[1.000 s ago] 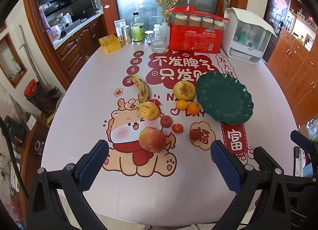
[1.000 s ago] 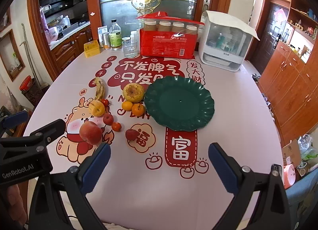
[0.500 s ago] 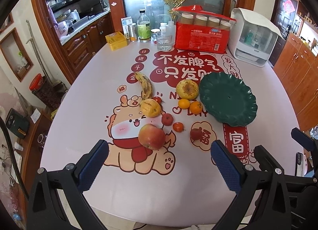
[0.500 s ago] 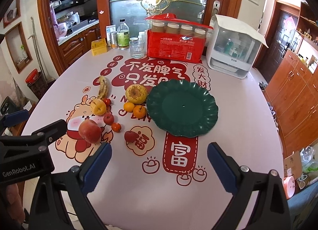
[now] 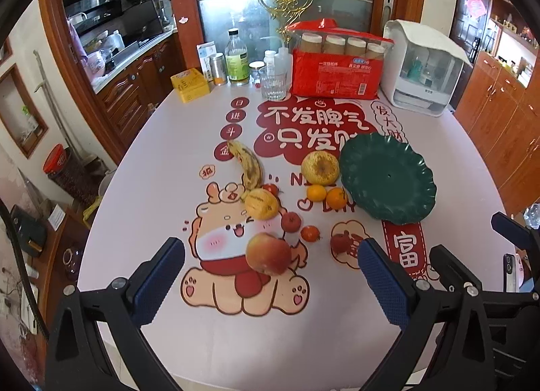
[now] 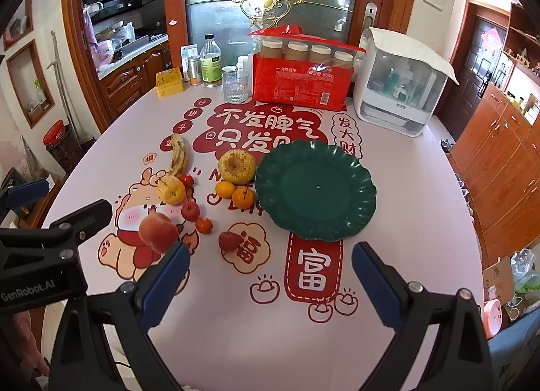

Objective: Organize fruits

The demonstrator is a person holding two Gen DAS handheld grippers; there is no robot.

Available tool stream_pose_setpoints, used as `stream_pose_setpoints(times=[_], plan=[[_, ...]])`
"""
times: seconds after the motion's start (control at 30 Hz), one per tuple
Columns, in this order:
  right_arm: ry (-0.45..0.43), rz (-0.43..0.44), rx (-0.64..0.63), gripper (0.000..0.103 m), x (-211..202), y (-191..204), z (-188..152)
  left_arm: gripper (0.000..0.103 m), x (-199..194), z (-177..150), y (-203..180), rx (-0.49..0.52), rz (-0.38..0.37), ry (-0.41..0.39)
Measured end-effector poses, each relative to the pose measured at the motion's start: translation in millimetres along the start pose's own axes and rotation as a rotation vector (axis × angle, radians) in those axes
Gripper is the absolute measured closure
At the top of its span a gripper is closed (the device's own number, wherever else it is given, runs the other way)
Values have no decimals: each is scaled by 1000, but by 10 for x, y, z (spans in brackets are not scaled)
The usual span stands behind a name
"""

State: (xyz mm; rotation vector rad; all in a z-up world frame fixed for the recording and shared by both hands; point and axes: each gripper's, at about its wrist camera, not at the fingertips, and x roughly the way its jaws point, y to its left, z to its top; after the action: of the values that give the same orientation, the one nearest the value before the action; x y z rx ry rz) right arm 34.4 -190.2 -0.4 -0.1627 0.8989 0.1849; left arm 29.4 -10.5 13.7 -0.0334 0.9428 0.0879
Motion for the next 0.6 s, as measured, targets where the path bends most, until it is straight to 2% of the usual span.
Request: stream_pose_setpoints(times=[0.13, 0.2, 0.27, 0.43, 0.6], plan=[[-18, -32, 11, 6, -14, 78, 81, 1, 76, 73, 144, -15, -51, 3], [-19, -54, 16, 6, -3, 111, 119, 1, 121, 107, 200, -11, -48, 9], [-16, -60, 30, 6, 18, 129, 149, 1, 183, 127, 234, 12, -47, 27], [-1, -80, 64, 6, 140, 186, 223, 1, 414, 100, 353, 41, -115, 78], [56, -87, 92, 9, 428, 235, 210, 1, 708, -19, 468, 100, -100, 97]])
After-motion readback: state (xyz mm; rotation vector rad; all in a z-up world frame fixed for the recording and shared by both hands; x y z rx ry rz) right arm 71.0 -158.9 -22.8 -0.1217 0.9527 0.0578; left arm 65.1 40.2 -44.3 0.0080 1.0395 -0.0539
